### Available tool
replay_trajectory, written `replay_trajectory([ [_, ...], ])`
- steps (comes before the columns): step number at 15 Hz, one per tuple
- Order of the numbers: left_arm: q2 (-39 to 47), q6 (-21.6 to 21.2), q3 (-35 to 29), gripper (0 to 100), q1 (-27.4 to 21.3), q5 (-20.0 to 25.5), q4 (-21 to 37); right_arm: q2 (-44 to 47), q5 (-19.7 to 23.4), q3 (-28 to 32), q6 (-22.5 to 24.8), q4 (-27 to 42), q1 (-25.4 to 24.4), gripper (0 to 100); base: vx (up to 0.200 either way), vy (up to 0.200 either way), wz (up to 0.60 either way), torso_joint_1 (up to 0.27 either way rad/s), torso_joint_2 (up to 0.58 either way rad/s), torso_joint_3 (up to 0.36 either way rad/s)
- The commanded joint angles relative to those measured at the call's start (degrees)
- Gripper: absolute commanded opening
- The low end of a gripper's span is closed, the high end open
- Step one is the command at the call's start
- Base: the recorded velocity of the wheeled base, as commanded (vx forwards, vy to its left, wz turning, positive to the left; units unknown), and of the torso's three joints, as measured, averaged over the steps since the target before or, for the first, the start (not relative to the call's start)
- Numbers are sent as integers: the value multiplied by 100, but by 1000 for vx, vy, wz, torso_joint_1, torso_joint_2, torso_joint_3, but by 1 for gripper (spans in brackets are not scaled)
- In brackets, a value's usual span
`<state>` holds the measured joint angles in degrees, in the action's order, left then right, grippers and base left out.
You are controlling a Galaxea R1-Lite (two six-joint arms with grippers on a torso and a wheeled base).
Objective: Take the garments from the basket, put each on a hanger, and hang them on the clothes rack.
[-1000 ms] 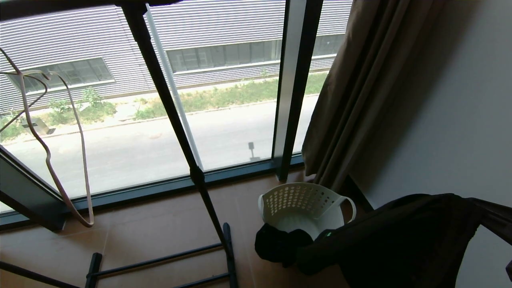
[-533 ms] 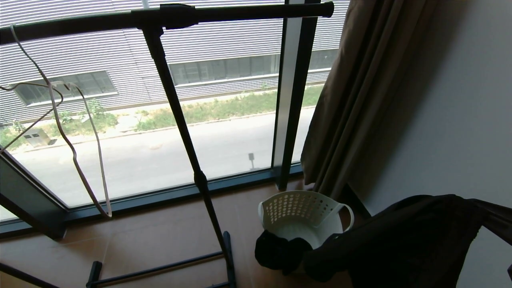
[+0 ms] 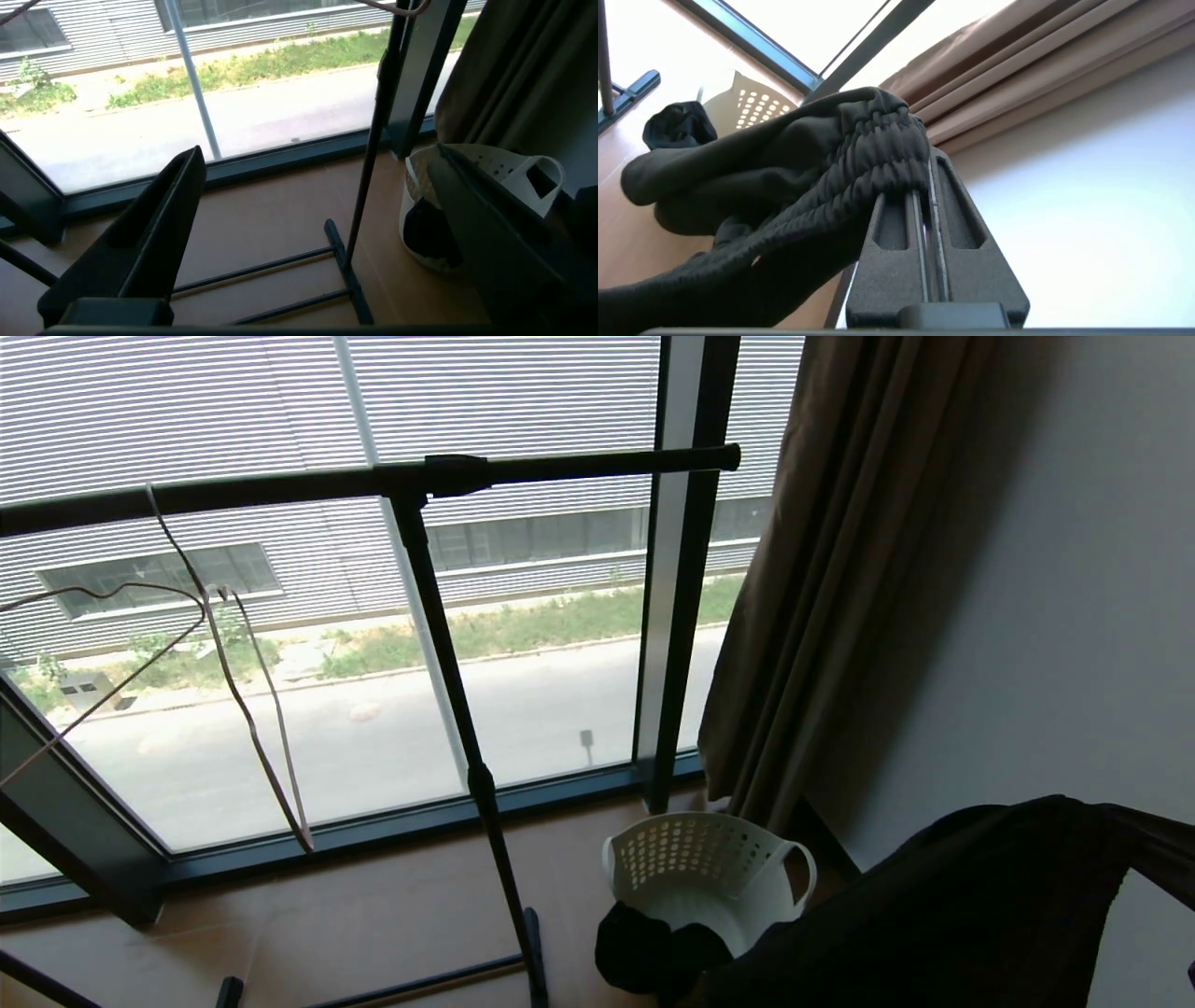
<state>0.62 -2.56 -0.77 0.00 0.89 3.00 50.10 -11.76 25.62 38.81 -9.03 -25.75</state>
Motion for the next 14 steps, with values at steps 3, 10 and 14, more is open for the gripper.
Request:
replay_trajectory([
  [3, 8, 1, -2, 100, 0, -1, -1, -9, 25, -49, 3, -28, -1, 0, 0, 0, 0, 233, -570, -331],
  [10, 8, 1, -2, 100, 0, -1, -1, -53, 34, -93, 3, -28, -1, 0, 0, 0, 0, 42, -117, -29],
  [14, 8, 1, -2, 100, 0, -1, -10, -53, 34, -102, 3, -28, -9, 0, 0, 0, 0, 5, -1, 160],
])
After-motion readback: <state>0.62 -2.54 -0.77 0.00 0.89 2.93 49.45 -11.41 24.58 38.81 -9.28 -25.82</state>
